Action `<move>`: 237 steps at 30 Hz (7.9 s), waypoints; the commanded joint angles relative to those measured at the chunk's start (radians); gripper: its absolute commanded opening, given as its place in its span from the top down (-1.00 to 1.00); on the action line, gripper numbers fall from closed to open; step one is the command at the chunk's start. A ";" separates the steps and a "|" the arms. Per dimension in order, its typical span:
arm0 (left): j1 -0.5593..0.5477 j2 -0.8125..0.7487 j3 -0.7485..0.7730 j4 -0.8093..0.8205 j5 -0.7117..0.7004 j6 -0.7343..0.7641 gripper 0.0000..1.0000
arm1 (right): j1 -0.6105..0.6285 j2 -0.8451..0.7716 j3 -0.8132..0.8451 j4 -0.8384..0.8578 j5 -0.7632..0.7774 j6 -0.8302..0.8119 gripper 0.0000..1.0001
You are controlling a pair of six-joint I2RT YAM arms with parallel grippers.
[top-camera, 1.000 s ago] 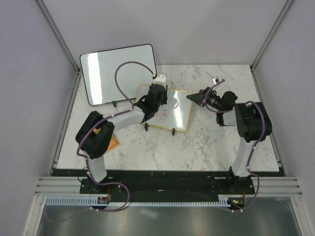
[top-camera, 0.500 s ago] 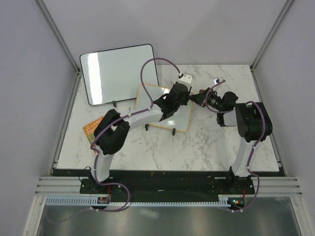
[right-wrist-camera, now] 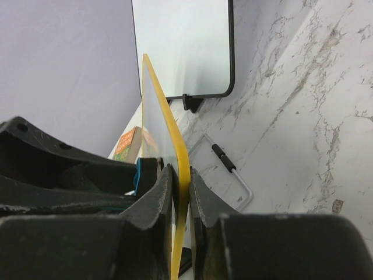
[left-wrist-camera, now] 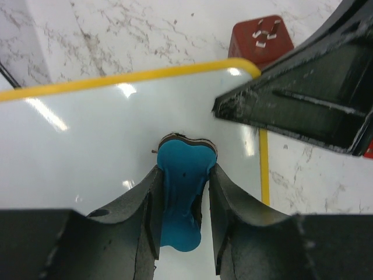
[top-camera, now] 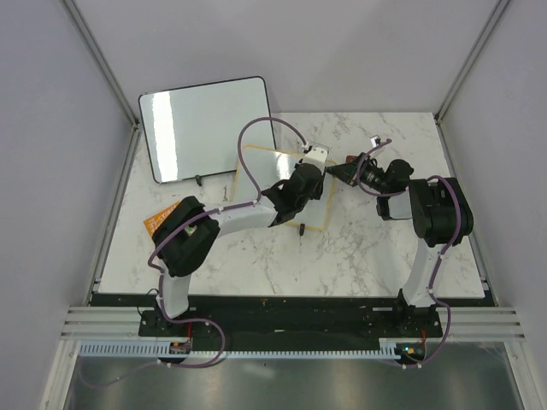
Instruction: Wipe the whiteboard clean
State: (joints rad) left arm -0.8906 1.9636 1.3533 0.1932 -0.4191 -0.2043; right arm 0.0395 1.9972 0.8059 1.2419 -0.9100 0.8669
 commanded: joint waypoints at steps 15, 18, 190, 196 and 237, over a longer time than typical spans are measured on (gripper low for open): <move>0.249 -0.242 -0.491 0.052 -0.061 -0.346 0.97 | 0.010 -0.052 -0.004 0.103 -0.026 -0.074 1.00; 0.259 -0.272 -0.516 0.054 -0.112 -0.360 0.97 | 0.008 -0.052 -0.005 0.105 -0.026 -0.074 1.00; 0.305 -0.353 -0.346 -0.459 -0.202 -0.432 0.97 | -0.016 -0.120 -0.051 -0.002 0.054 -0.109 -0.40; 0.324 -0.247 -0.266 -0.451 -0.179 -0.419 0.96 | -0.023 -0.176 -0.065 -0.113 0.108 -0.198 -0.53; 0.205 -0.101 -0.295 -0.267 0.039 -0.460 0.97 | -0.067 -0.271 -0.157 0.065 0.125 -0.117 -0.83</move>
State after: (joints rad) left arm -0.6304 1.8465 1.0710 -0.1318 -0.4393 -0.6086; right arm -0.0109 1.7790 0.6655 1.2591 -0.7849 0.7544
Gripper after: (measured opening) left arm 0.022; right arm 0.918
